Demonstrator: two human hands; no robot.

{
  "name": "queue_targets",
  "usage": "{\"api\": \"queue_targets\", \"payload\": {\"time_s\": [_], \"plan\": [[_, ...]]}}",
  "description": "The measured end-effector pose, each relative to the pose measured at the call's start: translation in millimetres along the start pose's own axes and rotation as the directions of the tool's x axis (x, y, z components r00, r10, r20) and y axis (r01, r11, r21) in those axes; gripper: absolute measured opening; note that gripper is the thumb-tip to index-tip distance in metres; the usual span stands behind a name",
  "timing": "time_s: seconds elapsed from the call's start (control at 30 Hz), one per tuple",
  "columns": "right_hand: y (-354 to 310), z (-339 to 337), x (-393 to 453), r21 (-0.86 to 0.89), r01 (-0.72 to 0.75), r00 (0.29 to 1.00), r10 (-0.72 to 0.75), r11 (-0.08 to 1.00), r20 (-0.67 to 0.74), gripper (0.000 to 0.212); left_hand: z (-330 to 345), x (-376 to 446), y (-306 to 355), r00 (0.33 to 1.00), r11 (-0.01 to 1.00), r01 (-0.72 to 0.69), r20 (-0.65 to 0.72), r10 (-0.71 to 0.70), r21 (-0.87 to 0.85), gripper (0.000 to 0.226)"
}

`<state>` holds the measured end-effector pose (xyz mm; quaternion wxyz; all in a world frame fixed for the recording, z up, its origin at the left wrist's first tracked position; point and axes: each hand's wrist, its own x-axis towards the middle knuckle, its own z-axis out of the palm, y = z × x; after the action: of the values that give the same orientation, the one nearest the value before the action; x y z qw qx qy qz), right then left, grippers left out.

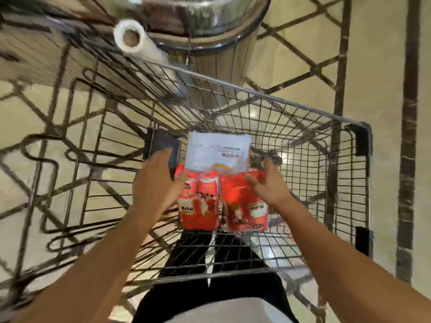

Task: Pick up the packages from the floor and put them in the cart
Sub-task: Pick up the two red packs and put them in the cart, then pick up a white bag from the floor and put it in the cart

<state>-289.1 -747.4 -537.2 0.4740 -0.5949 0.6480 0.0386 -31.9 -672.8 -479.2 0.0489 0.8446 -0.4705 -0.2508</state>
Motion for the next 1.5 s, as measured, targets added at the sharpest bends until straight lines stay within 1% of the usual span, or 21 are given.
{"api": "queue_targets", "payload": {"time_s": [0.07,0.1,0.17,0.2,0.27,0.33,0.43,0.5,0.57,0.63,0.73,0.8,0.9,0.97,1.0,1.1,1.13,1.27,1.4,1.5], "plan": [[-24,-10,-14,-0.171,0.119,0.989,-0.131,0.978,-0.062,0.083,-34,-20,4,0.995,0.996,-0.079,-0.064,0.081,0.041,0.069],[-39,-14,-20,-0.23,0.174,0.975,-0.2,0.957,-0.098,0.081,-51,-30,4,0.989,0.994,-0.102,-0.104,0.107,0.05,0.067],[-74,-22,-33,-0.288,0.278,0.934,-0.328,0.916,-0.14,0.08,-85,-53,1,0.97,0.988,-0.12,-0.201,0.137,0.096,0.064],[-94,-26,-41,-0.297,0.321,0.916,-0.374,0.899,-0.143,0.081,-102,-66,-2,0.959,0.985,-0.106,-0.246,0.137,0.136,0.064],[-131,-31,-54,-0.321,0.397,0.879,-0.456,0.86,-0.136,0.082,-136,-88,-11,0.935,0.981,-0.035,-0.339,0.1,0.193,0.066],[-170,-33,-71,-0.376,0.475,0.828,-0.549,0.796,-0.116,0.083,-168,-111,-31,0.904,0.973,0.033,-0.423,0.068,0.227,0.068],[-231,-26,-102,-0.465,0.582,0.732,-0.679,0.667,-0.058,0.092,-216,-148,-77,0.856,0.972,0.124,-0.517,-0.003,0.198,0.075],[-266,-13,-119,-0.515,0.651,0.646,-0.763,0.557,-0.01,0.103,-243,-172,-111,0.812,0.969,0.181,-0.582,-0.051,0.167,0.079],[-304,6,-137,-0.565,0.692,0.568,-0.822,0.45,0.042,0.1,-267,-196,-148,0.762,0.964,0.222,-0.643,-0.078,0.146,0.081],[-345,29,-163,-0.622,0.701,0.516,-0.85,0.349,0.105,0.092,-287,-219,-189,0.722,0.952,0.277,-0.681,-0.118,0.129,0.081],[-403,71,-204,-0.651,0.728,0.419,-0.891,0.216,0.173,0.082,-312,-255,-260,0.695,0.921,0.365,-0.698,-0.171,0.138,0.08],[-440,108,-233,-0.666,0.732,0.363,-0.91,0.146,0.199,0.081,-324,-280,-310,0.673,0.903,0.408,-0.713,-0.196,0.136,0.079],[-490,172,-276,-0.693,0.717,0.326,-0.916,0.077,0.236,0.083,-339,-315,-387,0.644,0.881,0.462,-0.721,-0.255,0.1,0.082],[-518,216,-302,-0.674,0.738,0.288,-0.923,0.044,0.255,0.088,-346,-336,-434,0.618,0.875,0.479,-0.735,-0.28,0.068,0.082],[-531,237,-314,-0.662,0.749,0.263,-0.927,0.022,0.267,0.088,-349,-346,-454,0.604,0.867,0.495,-0.739,-0.3,0.053,0.081],[-564,296,-345,-0.623,0.779,0.165,-0.934,-0.073,0.316,0.077,-358,-376,-504,0.557,0.83,0.557,-0.741,-0.375,-0.001,0.081],[-576,313,-355,-0.606,0.79,0.143,-0.934,-0.093,0.328,0.076,-361,-384,-519,0.54,0.815,0.58,-0.744,-0.394,-0.011,0.081],[-625,376,-377,-0.575,0.808,0.114,-0.924,-0.128,0.366,0.092,-375,-397,-574,0.467,0.763,0.643,-0.758,-0.456,-0.063,0.079],[-674,442,-371,-0.562,0.809,0.09,-0.91,-0.17,0.405,0.087,-394,-385,-630,0.433,0.719,0.686,-0.732,-0.527,-0.112,0.079],[-716,494,-349,-0.544,0.823,0.091,-0.906,-0.165,0.413,0.085,-411,-360,-676,0.391,0.693,0.703,-0.73,-0.561,-0.156,0.084]]}}
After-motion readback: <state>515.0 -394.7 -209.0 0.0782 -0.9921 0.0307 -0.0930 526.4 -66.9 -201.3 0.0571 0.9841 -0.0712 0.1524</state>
